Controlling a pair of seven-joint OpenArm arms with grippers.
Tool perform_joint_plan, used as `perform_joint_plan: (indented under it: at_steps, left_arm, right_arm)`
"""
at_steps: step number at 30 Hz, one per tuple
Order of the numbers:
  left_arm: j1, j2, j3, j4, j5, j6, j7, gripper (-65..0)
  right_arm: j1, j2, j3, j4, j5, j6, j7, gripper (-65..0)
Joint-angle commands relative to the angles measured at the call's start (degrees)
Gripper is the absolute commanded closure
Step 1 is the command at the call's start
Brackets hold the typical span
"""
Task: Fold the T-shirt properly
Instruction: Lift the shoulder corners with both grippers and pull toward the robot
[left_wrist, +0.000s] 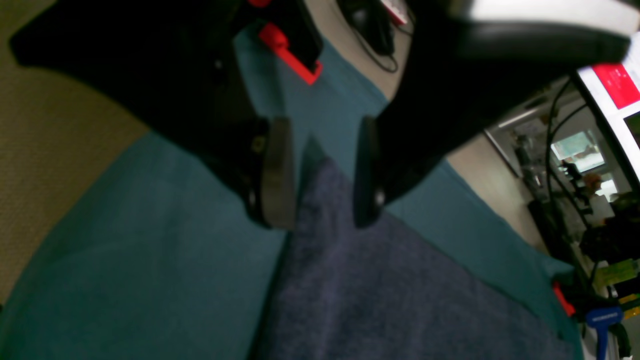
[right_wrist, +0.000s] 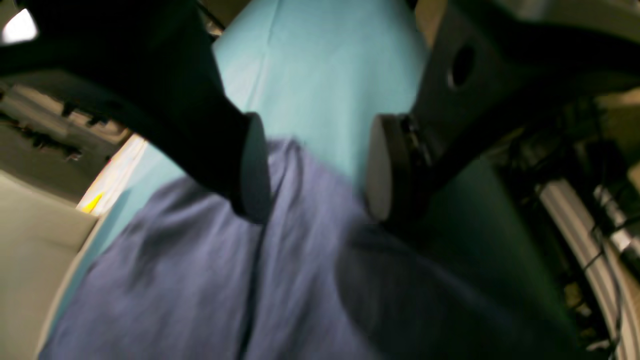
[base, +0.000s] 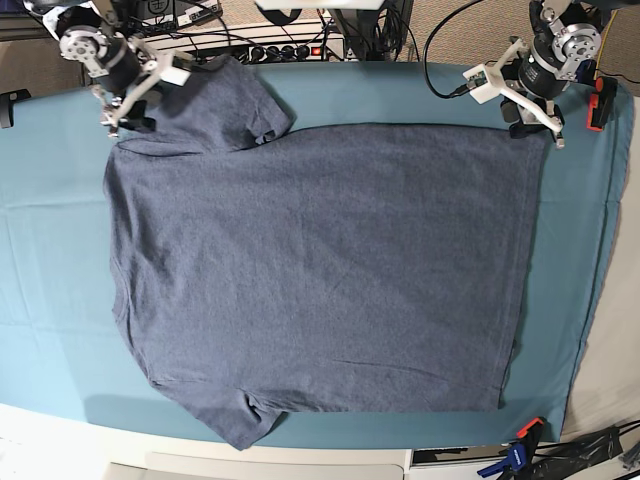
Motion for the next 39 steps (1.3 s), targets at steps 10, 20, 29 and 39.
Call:
perform_joint_plan:
  at_steps: [10, 20, 29, 39]
  left_arm:
    - [0.0, -0.8, -0.4, 0.9, -0.3, 1.1, -0.2, -21.5]
    - [0.1, -0.8, -0.4, 0.9, -2.4, 1.2, -0.4, -21.5]
    - [0.1, -1.2, -0.4, 0.9, -5.5, 0.9, -0.4, -21.5]
    - [0.0, -2.1, -0.4, 0.7, -3.7, -1.8, -0.4, -21.5]
  right_arm:
    - [3.0, -2.7, -6.8, 0.4, 0.4, 0.6, -1.4, -32.1]
    - [3.0, -2.7, -6.6, 0.4, -3.1, 0.6, -2.8, 0.0]
    - [3.0, -0.1, -6.4, 0.4, -8.6, -1.7, -5.4, 0.0]
    - [3.0, 0.2, 2.8, 0.6, -8.6, -1.8, -4.6, 0.0]
